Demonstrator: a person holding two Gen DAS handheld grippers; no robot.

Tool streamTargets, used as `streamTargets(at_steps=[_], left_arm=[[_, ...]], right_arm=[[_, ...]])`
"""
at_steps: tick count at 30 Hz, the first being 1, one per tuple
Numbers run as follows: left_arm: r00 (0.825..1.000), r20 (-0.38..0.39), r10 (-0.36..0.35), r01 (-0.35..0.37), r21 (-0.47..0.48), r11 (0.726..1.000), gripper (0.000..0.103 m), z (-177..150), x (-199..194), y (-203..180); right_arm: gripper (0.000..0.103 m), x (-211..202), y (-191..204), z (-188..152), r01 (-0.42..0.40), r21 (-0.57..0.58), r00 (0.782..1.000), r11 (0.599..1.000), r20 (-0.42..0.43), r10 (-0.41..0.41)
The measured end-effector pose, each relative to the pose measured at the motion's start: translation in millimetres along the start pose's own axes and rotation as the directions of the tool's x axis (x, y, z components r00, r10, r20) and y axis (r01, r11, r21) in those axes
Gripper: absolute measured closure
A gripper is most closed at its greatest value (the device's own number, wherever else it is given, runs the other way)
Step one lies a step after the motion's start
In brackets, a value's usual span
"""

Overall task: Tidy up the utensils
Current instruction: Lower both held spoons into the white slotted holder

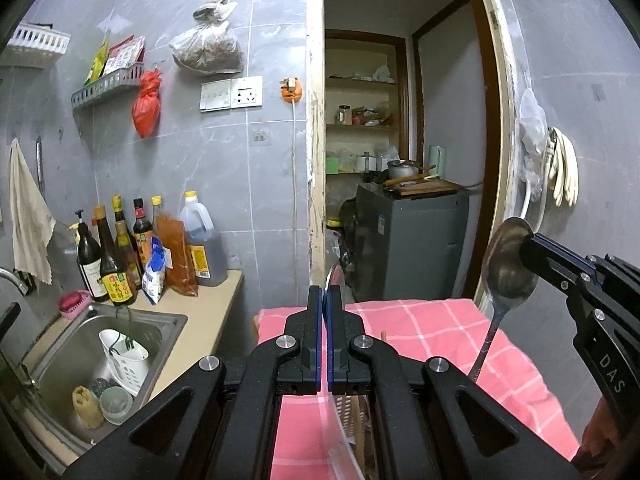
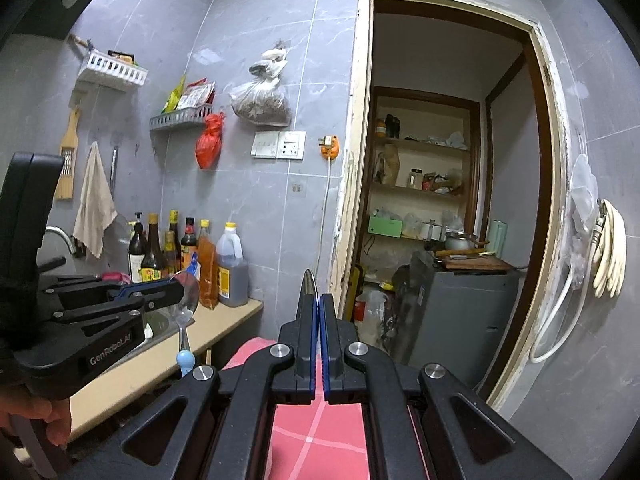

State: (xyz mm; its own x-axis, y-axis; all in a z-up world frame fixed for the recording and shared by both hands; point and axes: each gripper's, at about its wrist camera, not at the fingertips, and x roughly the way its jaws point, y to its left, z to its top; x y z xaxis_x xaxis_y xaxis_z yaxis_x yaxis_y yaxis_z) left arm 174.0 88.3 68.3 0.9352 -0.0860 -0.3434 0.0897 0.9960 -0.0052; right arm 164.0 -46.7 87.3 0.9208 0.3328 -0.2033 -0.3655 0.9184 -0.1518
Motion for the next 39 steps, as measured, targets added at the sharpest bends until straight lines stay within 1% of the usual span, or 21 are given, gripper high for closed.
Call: streamTargets(at_steps=[9, 15, 25, 33, 39], left_arm=[[1.0, -0.002, -0.011, 0.011, 0.052, 0.999, 0.103, -15, 9, -4], [0.999, -0.017, -0.027, 0.028, 0.044, 0.999, 0.103, -26, 15, -1], [0.997, -0.053, -0.058, 0.06, 0.022, 0.998, 0.103, -46, 22, 3], [0.994, -0.082, -0.076, 0.079, 0.025, 0.997, 0.103, -55, 27, 1], [0.991, -0.098, -0.094, 0.096, 0.015, 0.995, 0.103, -59, 31, 3]], right_arm=[[0.101, 7, 9, -16, -0.01, -0.024, 0.999, 1.0, -0.033, 0.009], [0.101, 14, 13, -22, -0.024, -0.026, 0.998, 0.999, -0.057, 0.022], [0.101, 25, 18, -41, -0.044, -0.011, 0.991, 0.999, -0.125, 0.042], [0.101, 29, 22, -53, -0.066, 0.001, 0.983, 0.998, -0.173, 0.066], [0.101, 32, 23, -58, -0.066, 0.005, 0.978, 0.998, -0.197, 0.066]])
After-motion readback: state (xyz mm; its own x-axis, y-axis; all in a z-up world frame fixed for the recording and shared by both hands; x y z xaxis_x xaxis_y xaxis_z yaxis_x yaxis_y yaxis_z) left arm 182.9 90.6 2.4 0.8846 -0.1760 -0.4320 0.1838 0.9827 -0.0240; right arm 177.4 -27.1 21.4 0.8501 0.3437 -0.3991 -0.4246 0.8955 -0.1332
